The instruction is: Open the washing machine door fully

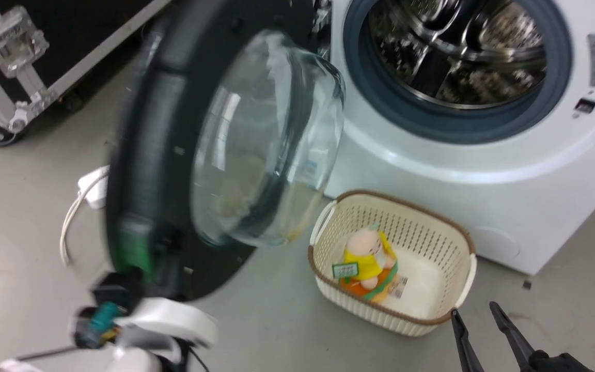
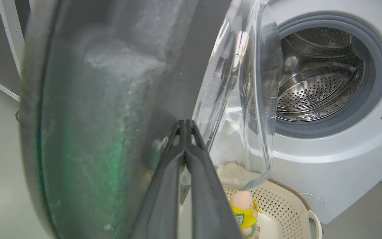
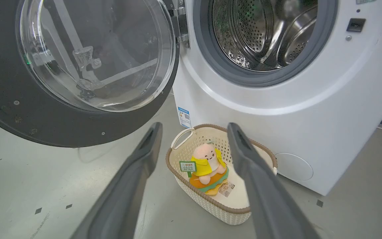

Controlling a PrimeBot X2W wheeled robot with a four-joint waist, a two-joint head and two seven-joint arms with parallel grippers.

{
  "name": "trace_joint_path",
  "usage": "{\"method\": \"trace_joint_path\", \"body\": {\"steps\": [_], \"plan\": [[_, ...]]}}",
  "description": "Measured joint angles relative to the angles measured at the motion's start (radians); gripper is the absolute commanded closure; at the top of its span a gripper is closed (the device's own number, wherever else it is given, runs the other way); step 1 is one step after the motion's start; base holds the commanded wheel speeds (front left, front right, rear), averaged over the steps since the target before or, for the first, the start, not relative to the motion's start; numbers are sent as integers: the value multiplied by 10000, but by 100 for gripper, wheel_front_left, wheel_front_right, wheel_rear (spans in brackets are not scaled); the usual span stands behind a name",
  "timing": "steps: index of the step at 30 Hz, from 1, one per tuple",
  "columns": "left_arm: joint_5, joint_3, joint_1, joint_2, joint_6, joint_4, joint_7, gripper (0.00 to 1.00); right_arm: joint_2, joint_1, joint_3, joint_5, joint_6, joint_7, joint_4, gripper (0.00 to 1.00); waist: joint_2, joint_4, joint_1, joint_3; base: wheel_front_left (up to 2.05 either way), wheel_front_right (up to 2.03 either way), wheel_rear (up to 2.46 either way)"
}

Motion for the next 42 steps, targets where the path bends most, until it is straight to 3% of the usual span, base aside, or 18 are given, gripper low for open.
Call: {"method": "trace_joint_path", "body": {"steps": [4, 9, 21, 35, 42], "plan": [[-280, 546, -419, 320, -2, 326, -2, 100, 0, -47, -12, -311, 0, 0, -2, 0, 0, 36, 0, 378, 0, 0, 0], [-790, 1684, -1539, 1131, -71, 1164, -12, 100, -40, -352, -86, -823, 0, 0, -54, 0, 0, -49, 1, 1253, 0, 0, 0], [-1653, 3659, -4007, 2704, -491, 3854, -88, 100, -378, -936, -173, -915, 0, 0, -169, 0, 0, -568, 2, 2677, 0, 0, 0], [-426, 4240, -4314, 2541, -1329, 4134, -88, 100, -360, -1079, -274, -905, 0, 0, -184, 0, 0, -788, 0, 2463, 0, 0, 0], [259, 4274, -3137, 1313, -1701, 2188, -90, 100, -219, -1133, -456, -890, 0, 0, -188, 0, 0, -1026, -2, 1489, 0, 0, 0]]}}
